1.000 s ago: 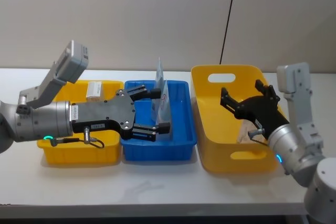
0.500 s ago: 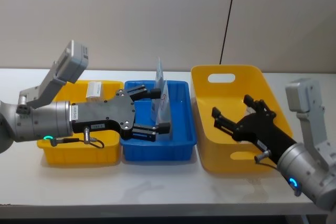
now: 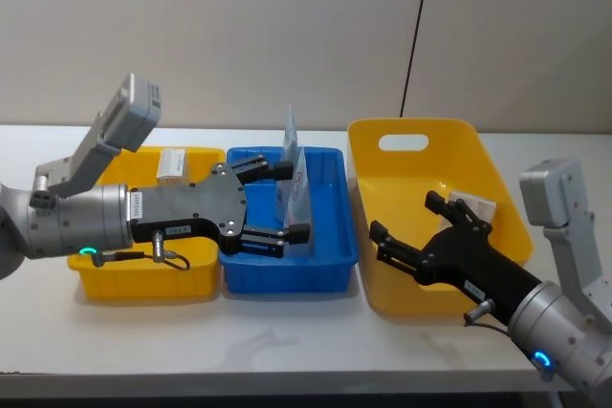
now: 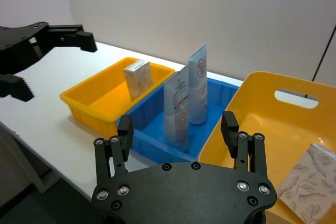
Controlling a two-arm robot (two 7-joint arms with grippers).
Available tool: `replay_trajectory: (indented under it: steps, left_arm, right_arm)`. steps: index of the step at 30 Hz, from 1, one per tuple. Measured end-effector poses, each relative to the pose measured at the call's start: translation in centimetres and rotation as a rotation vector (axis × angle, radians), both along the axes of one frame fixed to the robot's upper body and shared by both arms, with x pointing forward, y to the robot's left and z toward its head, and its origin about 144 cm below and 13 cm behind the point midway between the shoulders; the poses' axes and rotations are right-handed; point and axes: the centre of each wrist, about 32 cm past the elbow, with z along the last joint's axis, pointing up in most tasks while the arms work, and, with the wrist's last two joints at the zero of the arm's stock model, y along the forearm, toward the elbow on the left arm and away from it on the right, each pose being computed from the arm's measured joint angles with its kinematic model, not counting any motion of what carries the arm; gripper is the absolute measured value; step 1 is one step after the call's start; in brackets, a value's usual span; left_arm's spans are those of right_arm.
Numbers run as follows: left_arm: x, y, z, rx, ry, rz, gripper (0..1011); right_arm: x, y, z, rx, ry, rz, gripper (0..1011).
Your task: Bimanual collaborative sorting of washing and personal care products
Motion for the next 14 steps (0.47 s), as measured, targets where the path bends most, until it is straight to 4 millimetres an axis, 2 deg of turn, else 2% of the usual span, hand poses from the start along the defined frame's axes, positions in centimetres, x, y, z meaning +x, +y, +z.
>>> replay_trajectory:
  steps: [14]
  left_arm:
    - [0.0, 0.0, 0.0, 0.0, 0.0, 0.0, 1001]
  right_arm:
    - [-0.63, 0.03, 0.15, 0.004, 0.005, 0.038, 1004]
